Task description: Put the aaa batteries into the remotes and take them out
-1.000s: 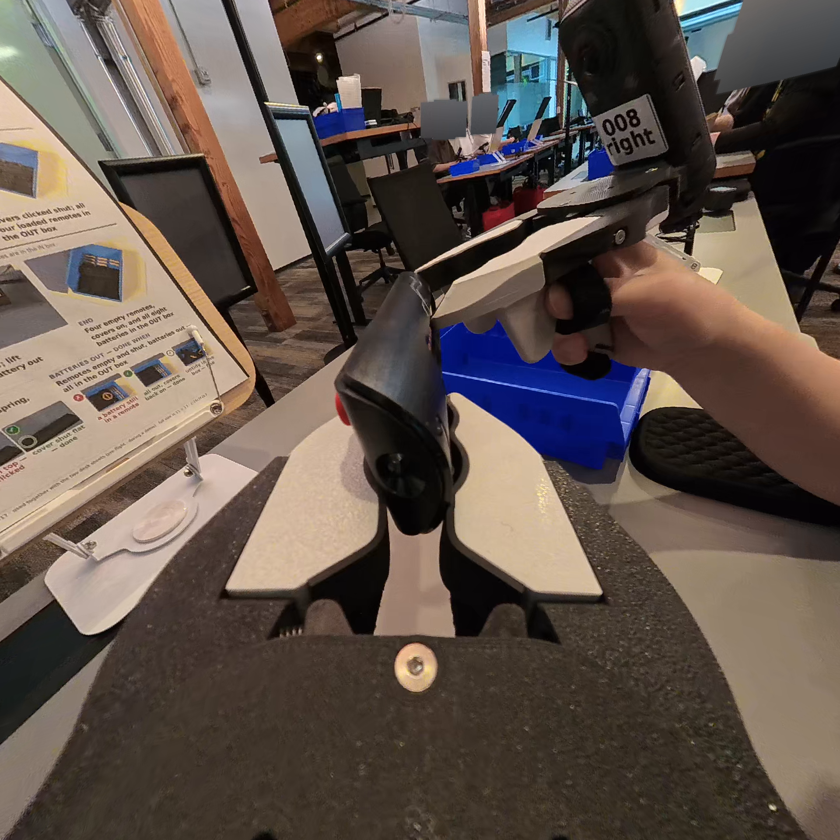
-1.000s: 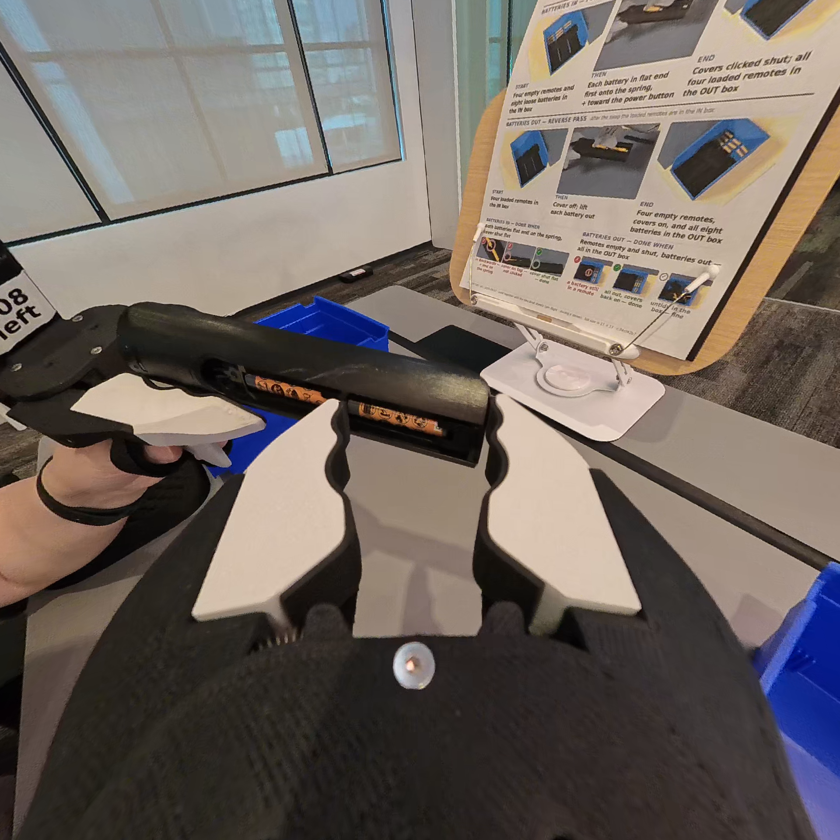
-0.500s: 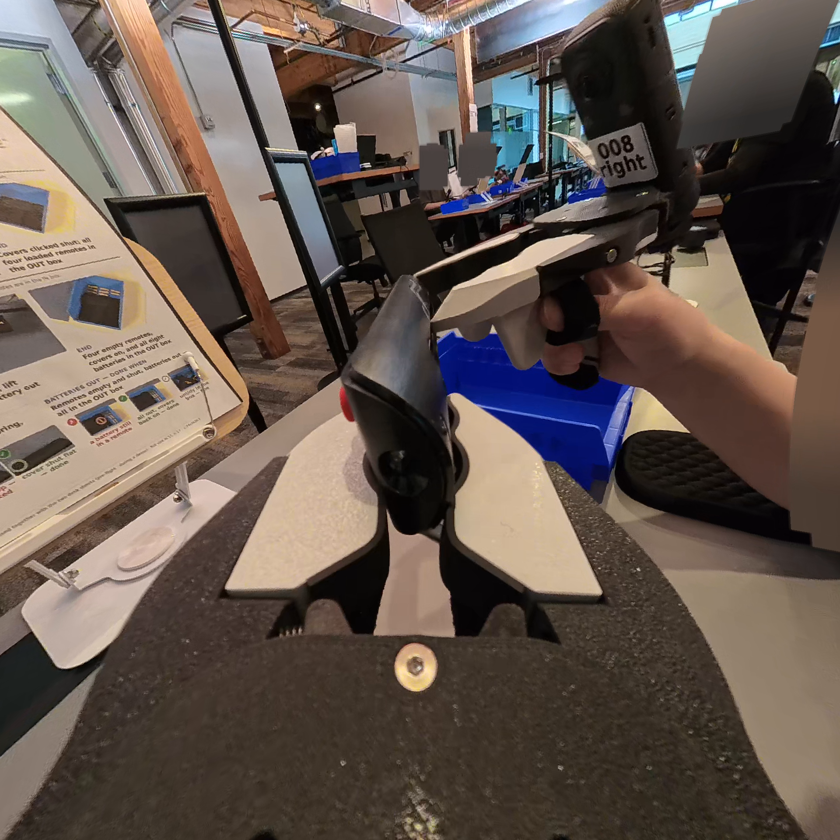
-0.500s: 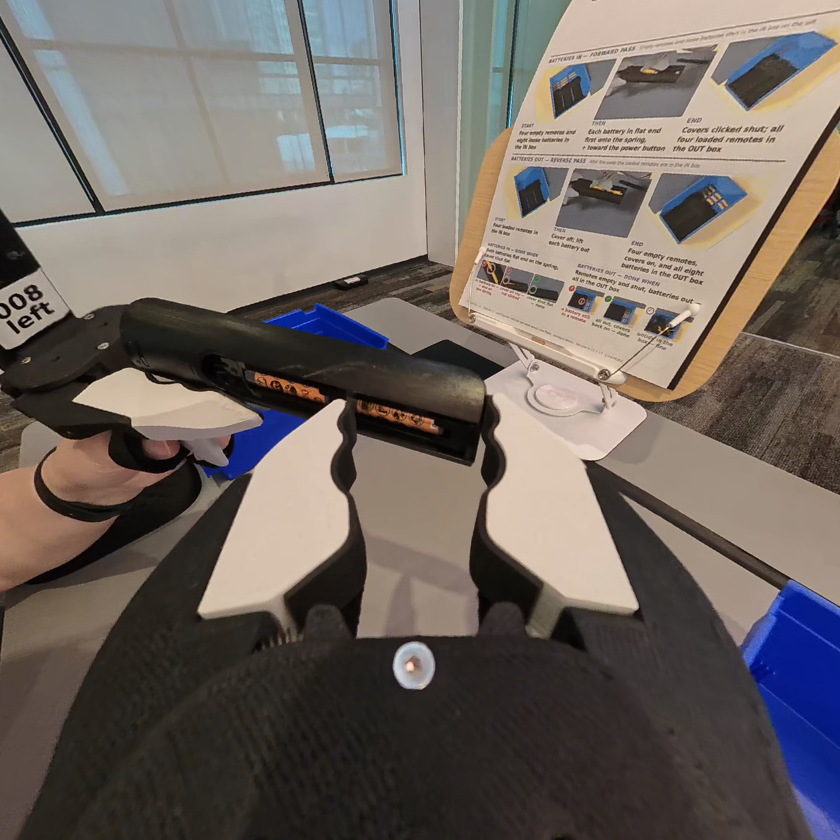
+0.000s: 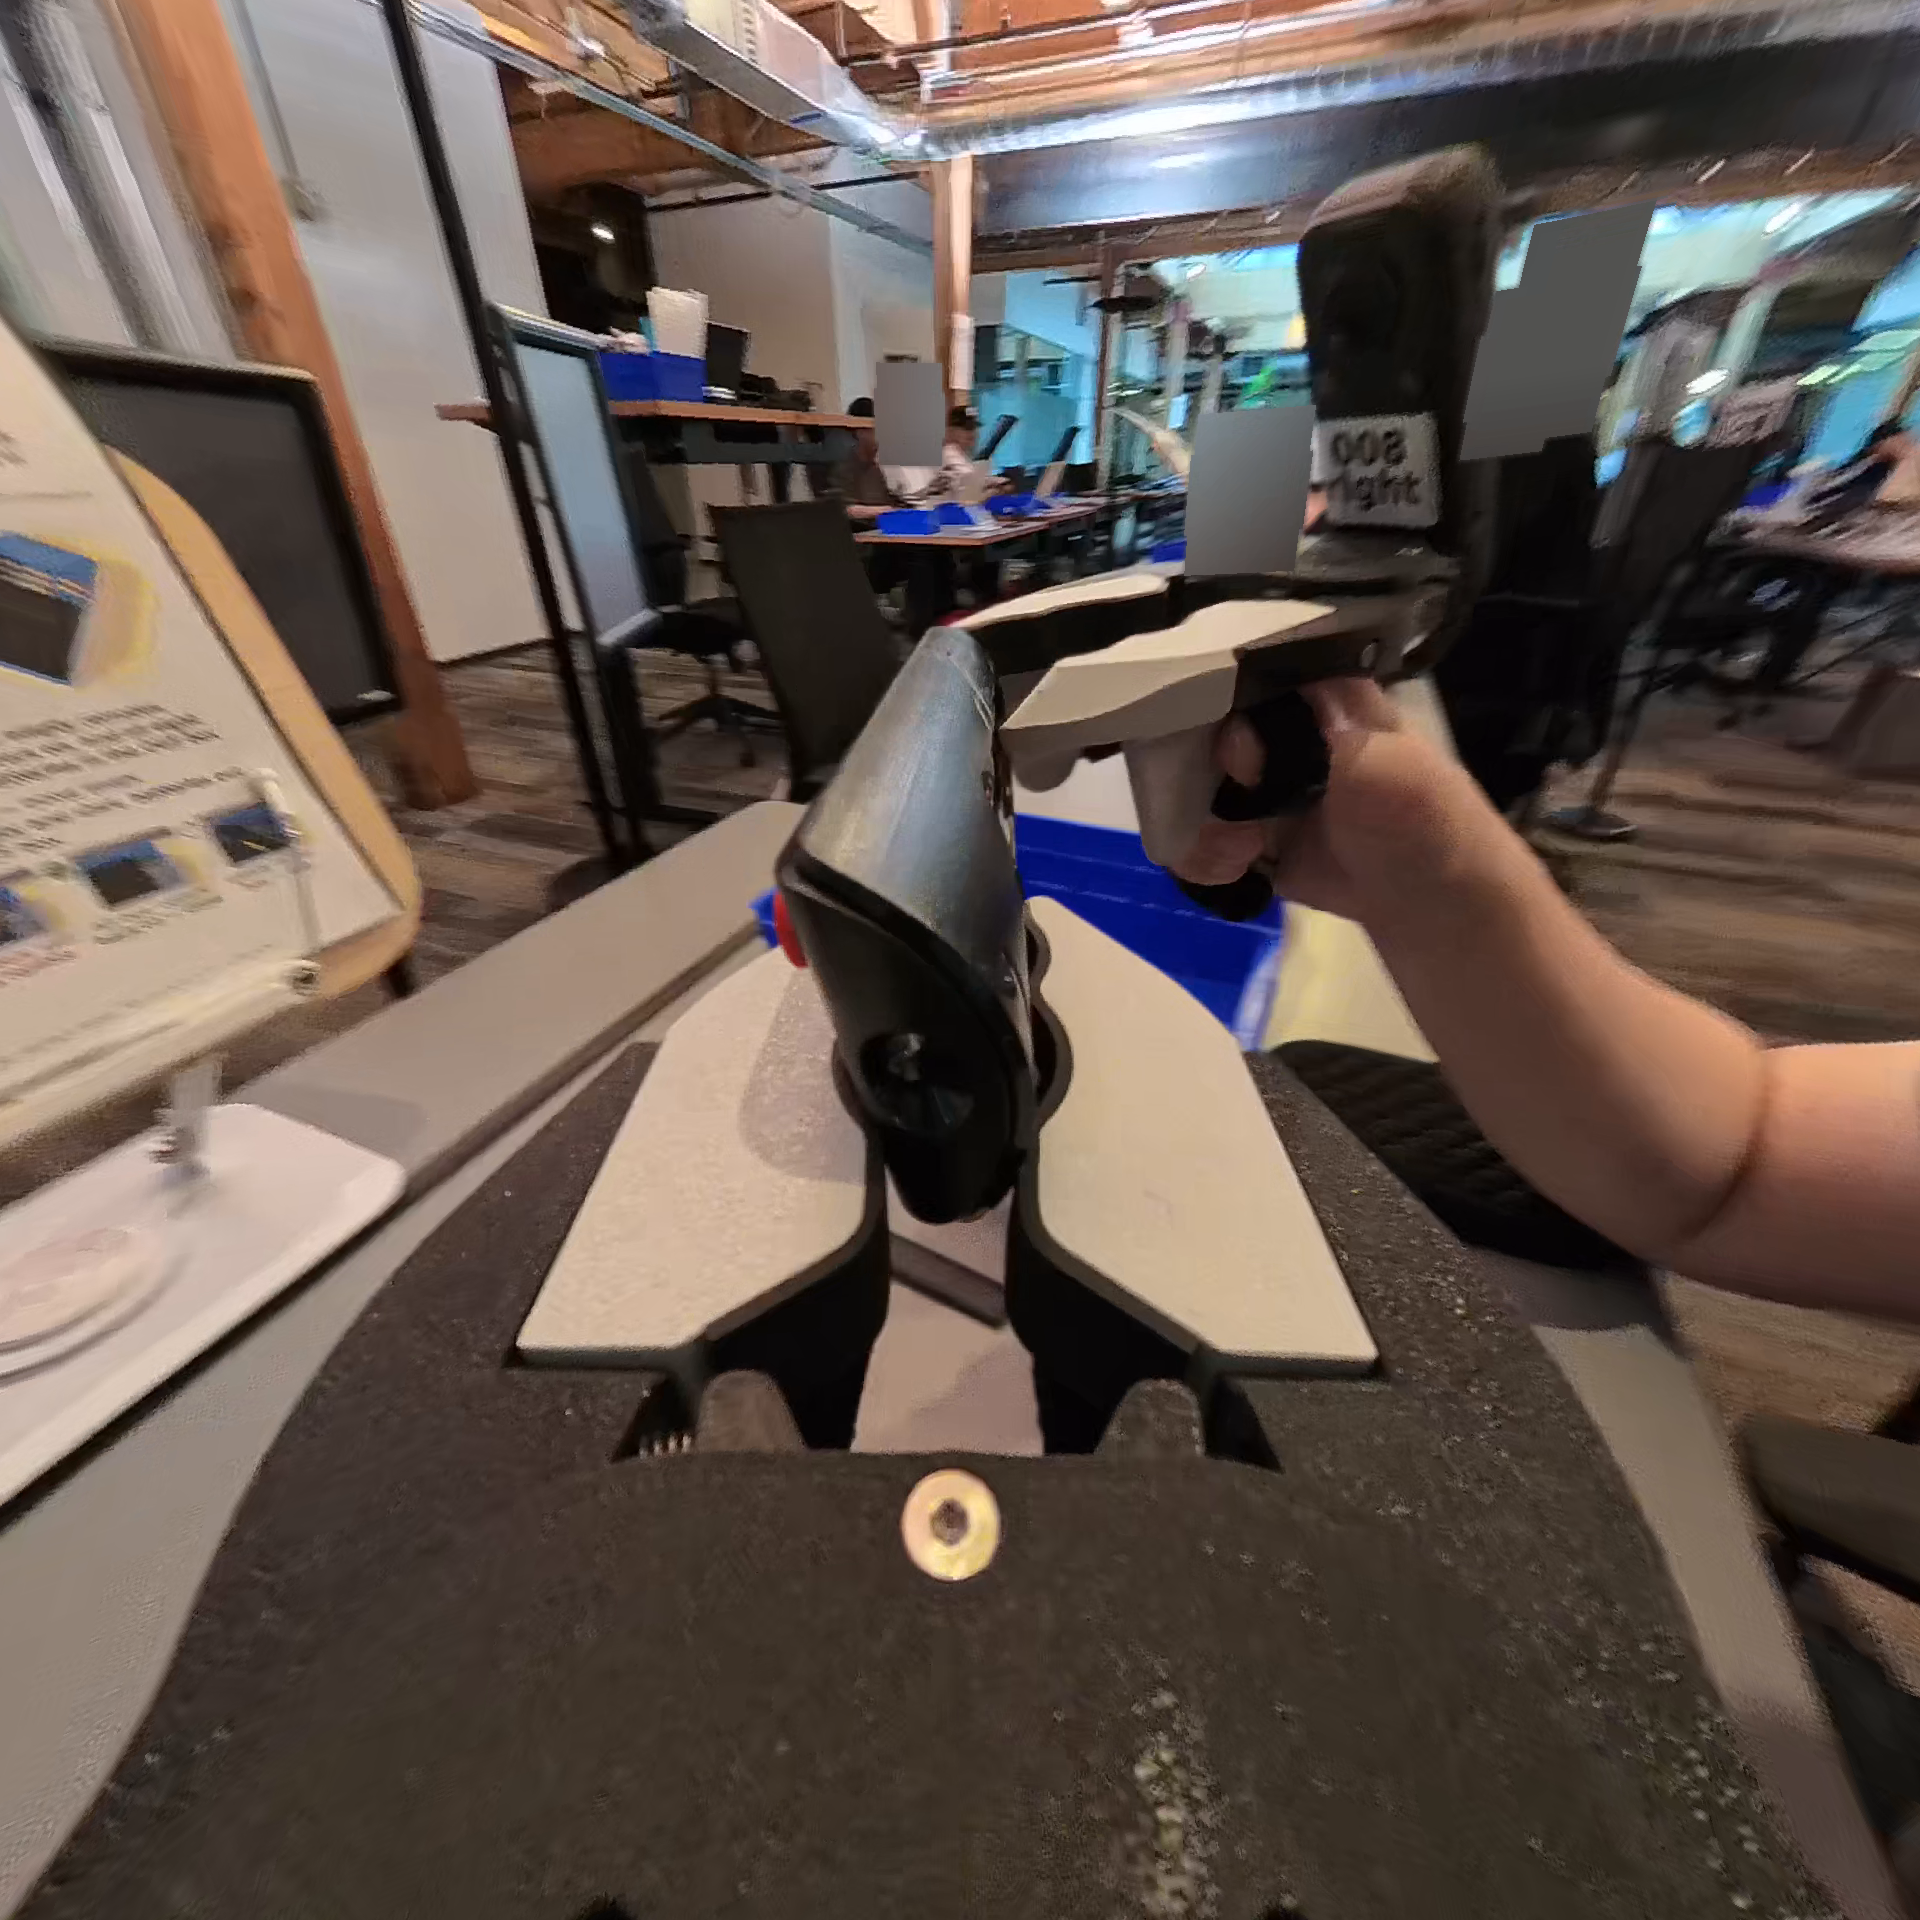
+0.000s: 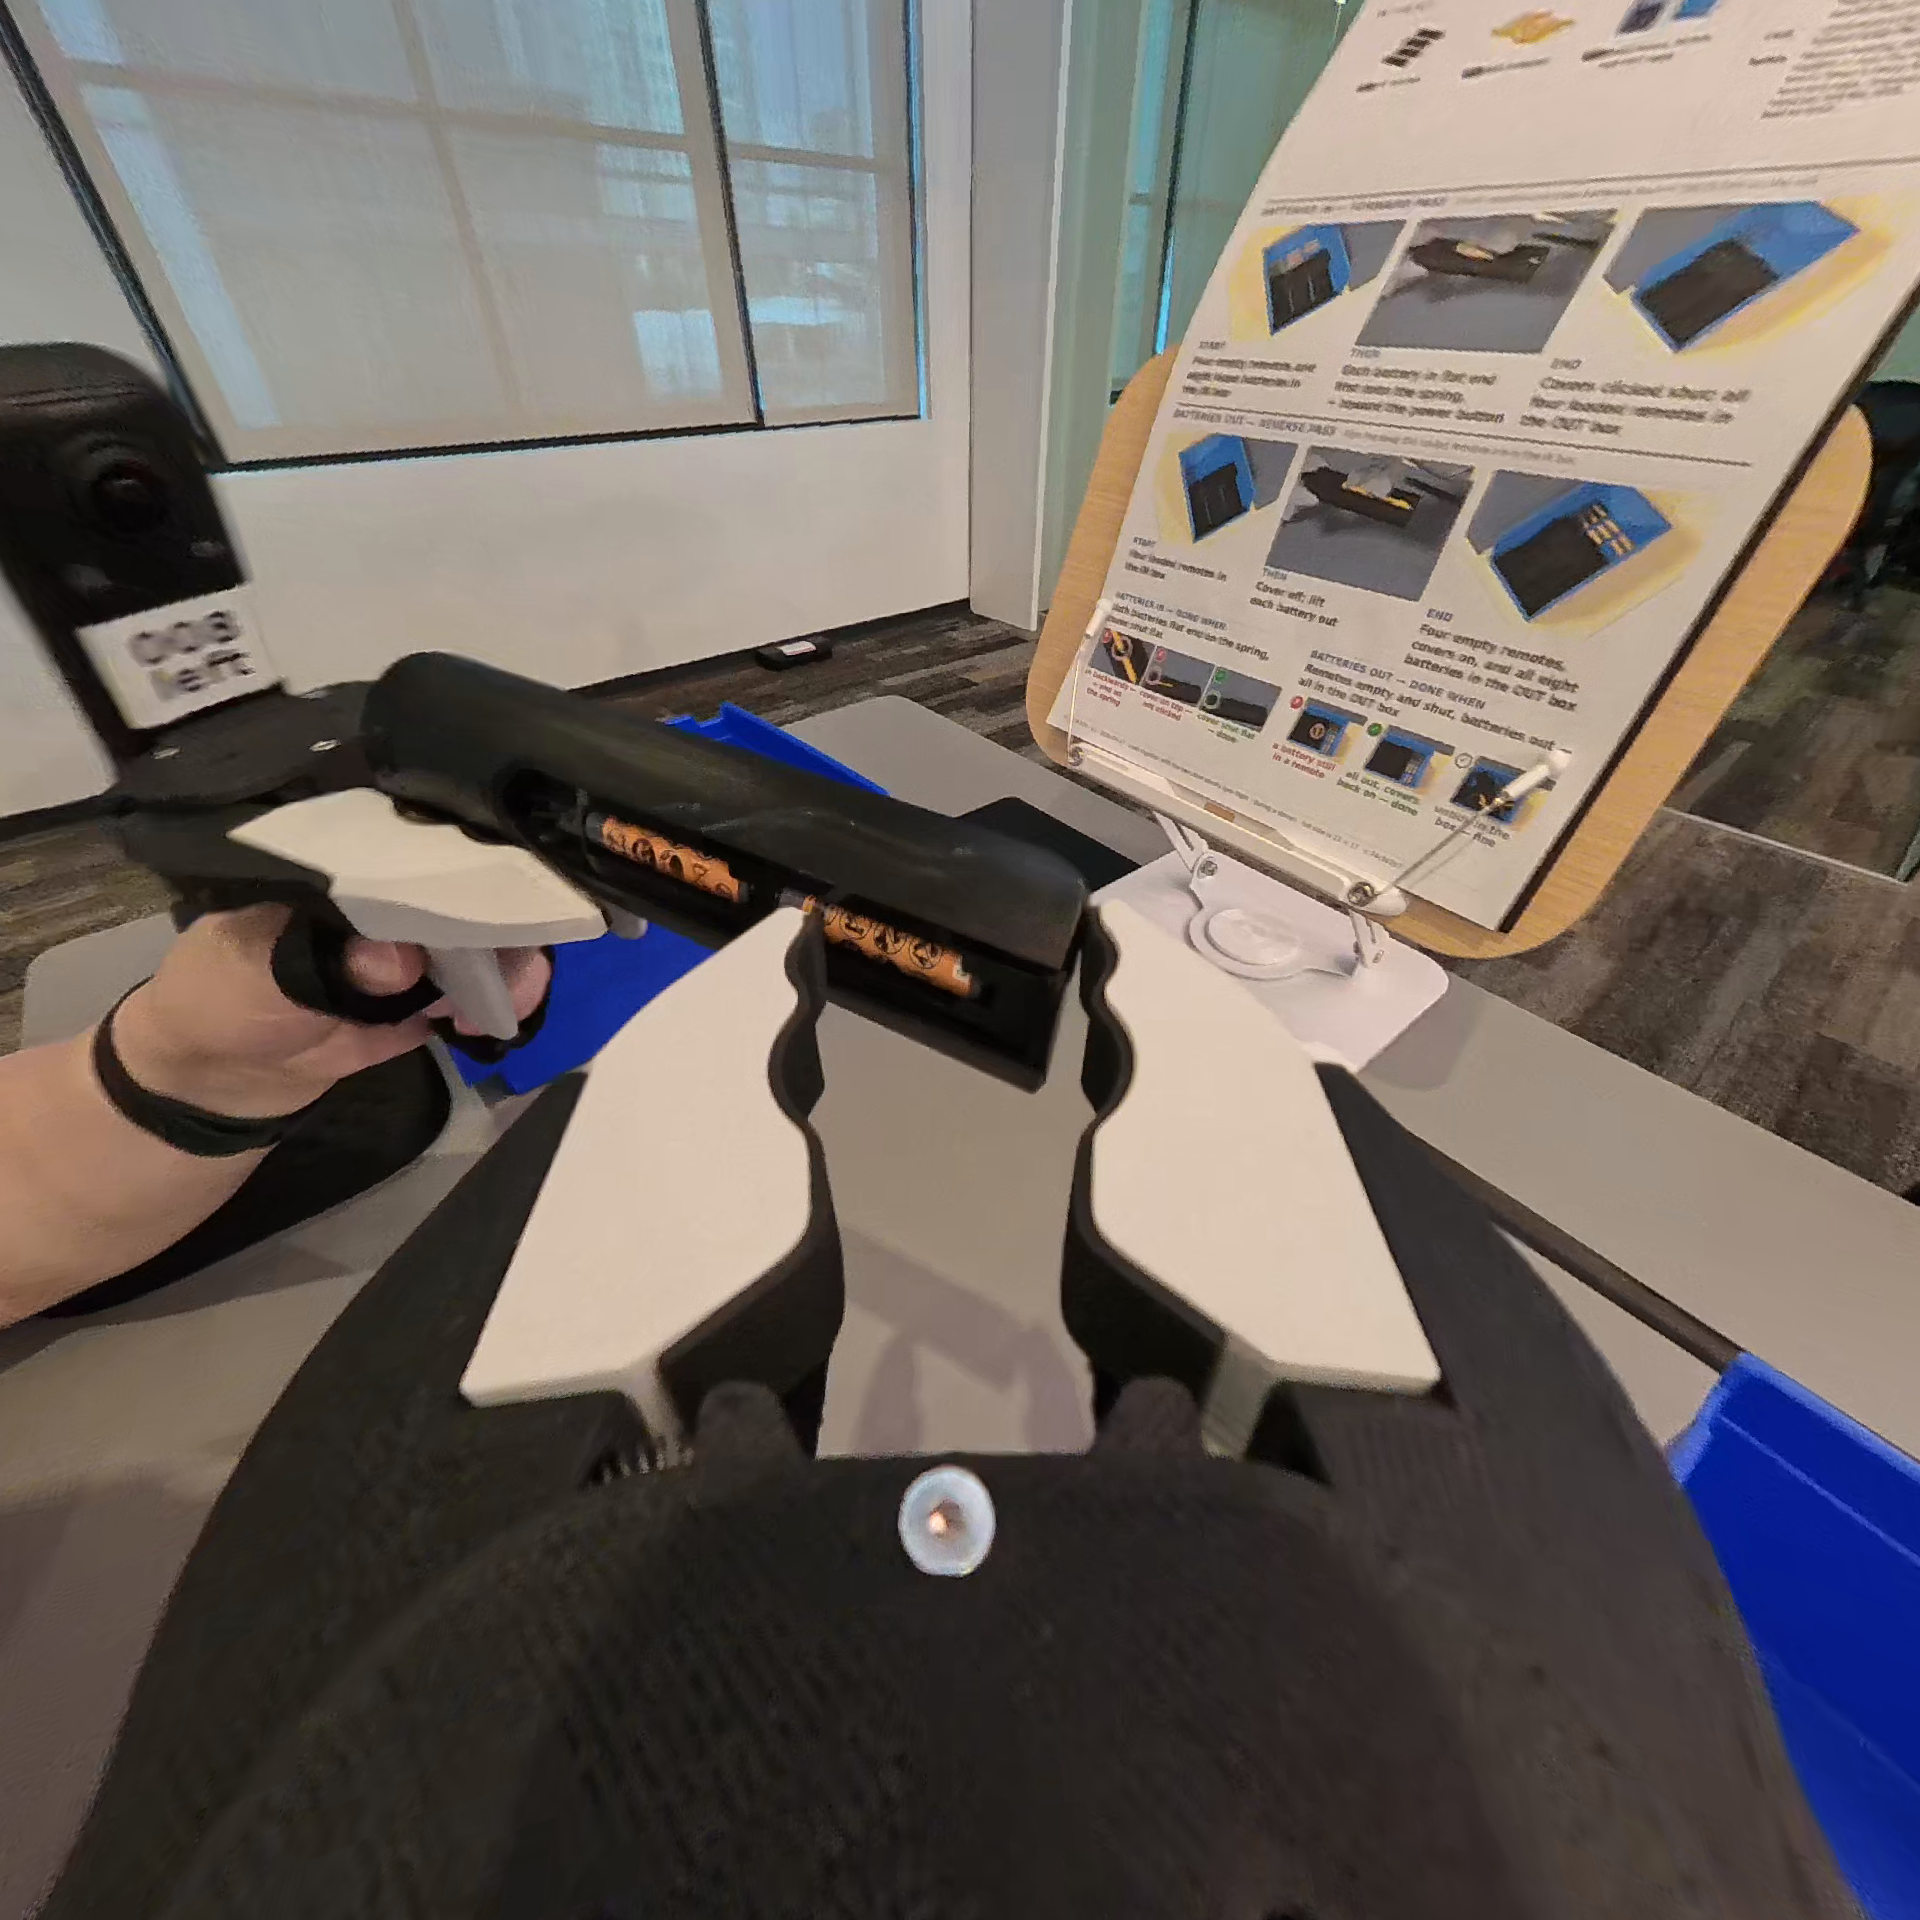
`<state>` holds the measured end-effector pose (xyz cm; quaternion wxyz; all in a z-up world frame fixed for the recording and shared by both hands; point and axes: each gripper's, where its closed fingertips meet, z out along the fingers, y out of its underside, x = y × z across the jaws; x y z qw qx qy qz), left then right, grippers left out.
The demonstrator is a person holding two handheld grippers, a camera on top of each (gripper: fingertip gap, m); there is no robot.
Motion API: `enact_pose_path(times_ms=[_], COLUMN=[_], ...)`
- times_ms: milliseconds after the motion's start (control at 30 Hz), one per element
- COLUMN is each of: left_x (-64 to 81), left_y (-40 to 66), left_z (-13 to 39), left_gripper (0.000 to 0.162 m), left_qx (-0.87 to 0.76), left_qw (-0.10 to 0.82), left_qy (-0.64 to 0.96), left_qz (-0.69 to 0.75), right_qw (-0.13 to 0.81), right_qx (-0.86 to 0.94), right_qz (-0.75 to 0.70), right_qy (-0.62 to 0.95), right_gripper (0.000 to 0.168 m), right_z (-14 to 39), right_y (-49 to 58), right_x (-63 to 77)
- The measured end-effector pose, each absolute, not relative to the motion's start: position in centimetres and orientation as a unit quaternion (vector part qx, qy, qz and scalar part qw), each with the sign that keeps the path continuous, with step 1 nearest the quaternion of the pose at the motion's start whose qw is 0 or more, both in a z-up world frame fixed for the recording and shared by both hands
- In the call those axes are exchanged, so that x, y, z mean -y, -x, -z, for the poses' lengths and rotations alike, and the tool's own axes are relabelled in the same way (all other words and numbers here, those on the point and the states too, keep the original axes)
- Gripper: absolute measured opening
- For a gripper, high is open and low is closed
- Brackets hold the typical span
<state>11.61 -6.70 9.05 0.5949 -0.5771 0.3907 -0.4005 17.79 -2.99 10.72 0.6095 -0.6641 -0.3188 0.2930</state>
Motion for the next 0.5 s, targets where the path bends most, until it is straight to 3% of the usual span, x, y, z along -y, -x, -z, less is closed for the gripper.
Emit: enact_pose_path(times_ms=[233, 433, 500], left_x=[6.9, 7.4, 7.4], left_y=[-10.6, -11.3, -11.4], left_z=[-9.9, -9.2, -9.2], left_gripper=[0.022, 0.022, 0.022], left_qx=[-0.365, -0.391, -0.394], left_qw=[0.530, 0.517, 0.519], left_qy=[0.570, 0.569, 0.566], left_qz=[0.510, 0.506, 0.505], right_qw=[0.562, 0.543, 0.529], right_qx=[0.321, 0.325, 0.330], right_qz=[-0.410, -0.421, -0.447], right_qy=[0.642, 0.650, 0.641], right_gripper=[0.061, 0.058, 0.048], right_z=[-11.3, -10.4, -10.5], right_y=[-17.3, -16.5, -16.2], right_x=[4.1, 4.1, 4.6])
